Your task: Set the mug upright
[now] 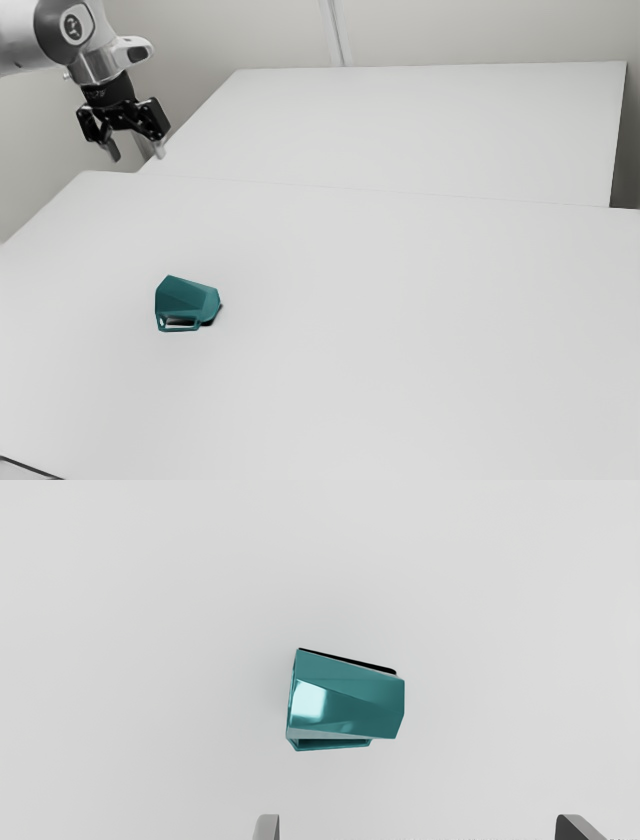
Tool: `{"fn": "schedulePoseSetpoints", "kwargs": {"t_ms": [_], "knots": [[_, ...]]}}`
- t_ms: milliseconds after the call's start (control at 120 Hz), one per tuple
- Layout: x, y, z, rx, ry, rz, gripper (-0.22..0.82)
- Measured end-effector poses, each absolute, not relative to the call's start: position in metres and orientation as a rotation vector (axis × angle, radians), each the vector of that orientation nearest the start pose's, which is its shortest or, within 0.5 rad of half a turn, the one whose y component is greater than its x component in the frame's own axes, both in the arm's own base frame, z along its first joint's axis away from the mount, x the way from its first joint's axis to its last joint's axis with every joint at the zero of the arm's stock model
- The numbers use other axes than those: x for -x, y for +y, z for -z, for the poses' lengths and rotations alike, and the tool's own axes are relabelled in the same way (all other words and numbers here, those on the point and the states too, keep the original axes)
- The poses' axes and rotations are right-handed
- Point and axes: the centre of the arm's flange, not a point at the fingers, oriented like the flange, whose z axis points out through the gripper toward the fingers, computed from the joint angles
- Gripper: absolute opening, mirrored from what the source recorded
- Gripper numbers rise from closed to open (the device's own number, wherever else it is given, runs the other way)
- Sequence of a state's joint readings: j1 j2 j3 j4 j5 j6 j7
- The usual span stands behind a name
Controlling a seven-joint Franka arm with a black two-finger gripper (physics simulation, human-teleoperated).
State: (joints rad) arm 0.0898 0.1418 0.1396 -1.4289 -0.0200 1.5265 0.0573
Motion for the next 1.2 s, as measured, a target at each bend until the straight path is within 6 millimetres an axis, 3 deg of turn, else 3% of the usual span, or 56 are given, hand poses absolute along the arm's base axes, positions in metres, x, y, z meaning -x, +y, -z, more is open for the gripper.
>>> {"fn": "schedulePoseSetpoints", "kwargs": {"t_ms": [150,233,325,375,475,575,717,817,1200], "knots": [[-0.574,0.141,-0.589,3.175,-0.329,-0.108,0.60],[-0.558,0.181,-0.571,3.235,-0.469,-0.114,0.60],[-0.527,0.245,-0.528,3.383,-0.722,-0.116,0.60],[-0.512,0.271,-0.503,3.467,-0.852,-0.102,0.60],[-0.493,0.290,-0.434,3.614,-1.014,-0.102,0.60],[-0.486,0.308,-0.367,3.721,-1.073,-0.032,0.60],[-0.490,0.312,-0.336,3.835,-0.899,0.186,0.60],[-0.482,0.307,-0.311,3.901,-0.790,0.259,0.60],[-0.484,0.275,-0.284,4.013,-0.343,0.554,0.60]]}}
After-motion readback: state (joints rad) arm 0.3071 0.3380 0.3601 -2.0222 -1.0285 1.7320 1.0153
